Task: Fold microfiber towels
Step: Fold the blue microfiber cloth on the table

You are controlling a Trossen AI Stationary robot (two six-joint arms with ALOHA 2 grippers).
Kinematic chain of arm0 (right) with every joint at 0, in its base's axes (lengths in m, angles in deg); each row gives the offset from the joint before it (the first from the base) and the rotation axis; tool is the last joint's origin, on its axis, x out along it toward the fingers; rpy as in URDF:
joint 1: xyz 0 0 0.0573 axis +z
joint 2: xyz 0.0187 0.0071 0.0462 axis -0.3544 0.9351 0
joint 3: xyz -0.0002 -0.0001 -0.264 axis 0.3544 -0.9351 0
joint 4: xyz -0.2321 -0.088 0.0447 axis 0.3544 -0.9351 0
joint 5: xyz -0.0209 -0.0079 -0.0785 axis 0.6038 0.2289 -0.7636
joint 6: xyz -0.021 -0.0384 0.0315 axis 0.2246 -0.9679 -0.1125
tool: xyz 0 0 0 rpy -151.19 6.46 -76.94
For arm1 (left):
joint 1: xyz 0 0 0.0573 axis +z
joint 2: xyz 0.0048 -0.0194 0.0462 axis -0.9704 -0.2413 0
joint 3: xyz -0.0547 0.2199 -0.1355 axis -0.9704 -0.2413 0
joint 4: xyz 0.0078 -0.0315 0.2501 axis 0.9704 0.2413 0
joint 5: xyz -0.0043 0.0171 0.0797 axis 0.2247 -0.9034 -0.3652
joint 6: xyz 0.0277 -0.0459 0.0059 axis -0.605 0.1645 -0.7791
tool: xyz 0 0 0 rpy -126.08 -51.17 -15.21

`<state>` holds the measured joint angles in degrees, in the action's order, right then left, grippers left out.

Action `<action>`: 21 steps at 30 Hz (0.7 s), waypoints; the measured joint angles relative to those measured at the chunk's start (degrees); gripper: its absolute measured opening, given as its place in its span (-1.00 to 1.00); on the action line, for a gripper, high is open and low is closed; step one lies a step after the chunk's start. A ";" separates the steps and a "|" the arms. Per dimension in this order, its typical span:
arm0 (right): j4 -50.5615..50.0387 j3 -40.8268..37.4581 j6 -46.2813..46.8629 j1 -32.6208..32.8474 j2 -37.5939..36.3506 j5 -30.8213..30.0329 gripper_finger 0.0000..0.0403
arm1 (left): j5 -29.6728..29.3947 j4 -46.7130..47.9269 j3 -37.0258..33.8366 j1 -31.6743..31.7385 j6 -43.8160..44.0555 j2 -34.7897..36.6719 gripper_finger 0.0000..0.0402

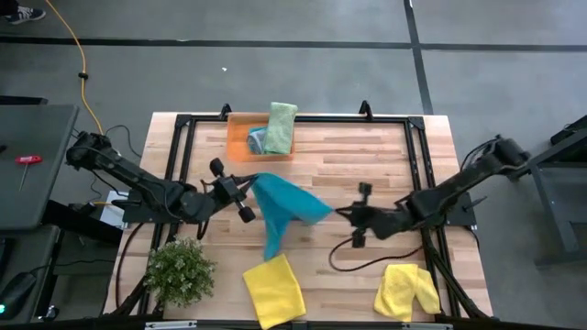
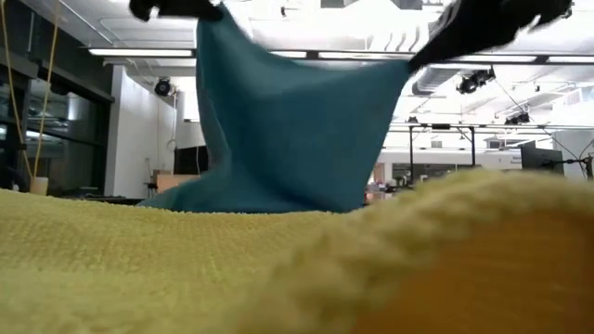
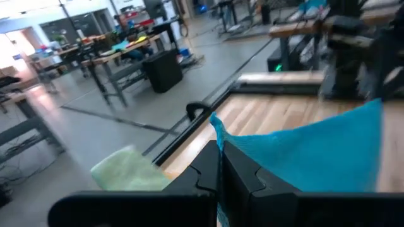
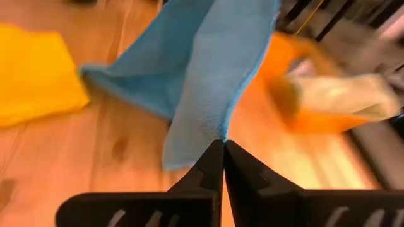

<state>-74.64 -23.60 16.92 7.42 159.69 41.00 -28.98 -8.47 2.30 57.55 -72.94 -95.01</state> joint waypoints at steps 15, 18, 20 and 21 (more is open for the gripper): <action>-12.97 3.48 -5.15 0.46 -26.59 -8.36 -1.00 | 7.52 6.42 15.18 4.46 -12.56 -1.96 -1.00; -15.41 4.07 -4.52 0.47 -27.96 -4.60 -1.00 | 7.57 6.71 15.31 3.83 -12.41 -1.93 -1.00; -17.31 3.94 -4.30 0.49 -28.00 -1.89 -1.00 | 7.55 6.98 14.46 3.32 -12.21 -1.96 -1.00; -18.02 3.87 -3.71 0.49 -27.78 -0.88 -1.00 | 7.67 7.06 13.81 2.99 -11.20 -1.96 -1.00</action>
<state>-92.66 -19.74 13.20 7.91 131.91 40.12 -21.32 -1.41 16.11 60.54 -84.15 -96.96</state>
